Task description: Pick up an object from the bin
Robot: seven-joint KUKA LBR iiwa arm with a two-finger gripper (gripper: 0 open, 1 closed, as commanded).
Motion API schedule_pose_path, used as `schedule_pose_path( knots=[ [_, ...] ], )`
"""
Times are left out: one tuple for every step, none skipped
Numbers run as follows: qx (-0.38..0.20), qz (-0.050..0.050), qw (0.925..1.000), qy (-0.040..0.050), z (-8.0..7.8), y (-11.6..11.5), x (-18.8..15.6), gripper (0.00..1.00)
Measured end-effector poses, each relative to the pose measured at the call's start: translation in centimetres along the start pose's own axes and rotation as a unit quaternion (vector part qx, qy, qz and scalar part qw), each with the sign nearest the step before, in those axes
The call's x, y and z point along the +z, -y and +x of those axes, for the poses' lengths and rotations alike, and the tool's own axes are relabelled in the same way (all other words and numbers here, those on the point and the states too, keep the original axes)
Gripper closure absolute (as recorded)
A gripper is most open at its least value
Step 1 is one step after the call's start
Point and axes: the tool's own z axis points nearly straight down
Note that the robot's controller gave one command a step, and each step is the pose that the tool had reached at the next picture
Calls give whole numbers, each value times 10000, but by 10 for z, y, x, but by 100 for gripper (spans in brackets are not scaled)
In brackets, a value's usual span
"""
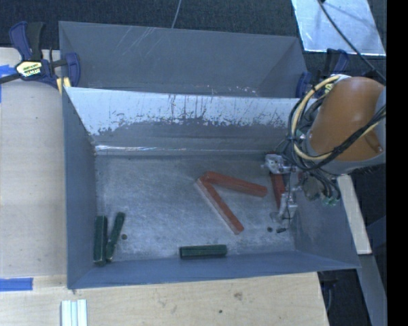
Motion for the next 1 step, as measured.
schedule_pose_path(
  knots=[
    [-119,3,9999,-27,-37,-26,64,0]
  ],
)
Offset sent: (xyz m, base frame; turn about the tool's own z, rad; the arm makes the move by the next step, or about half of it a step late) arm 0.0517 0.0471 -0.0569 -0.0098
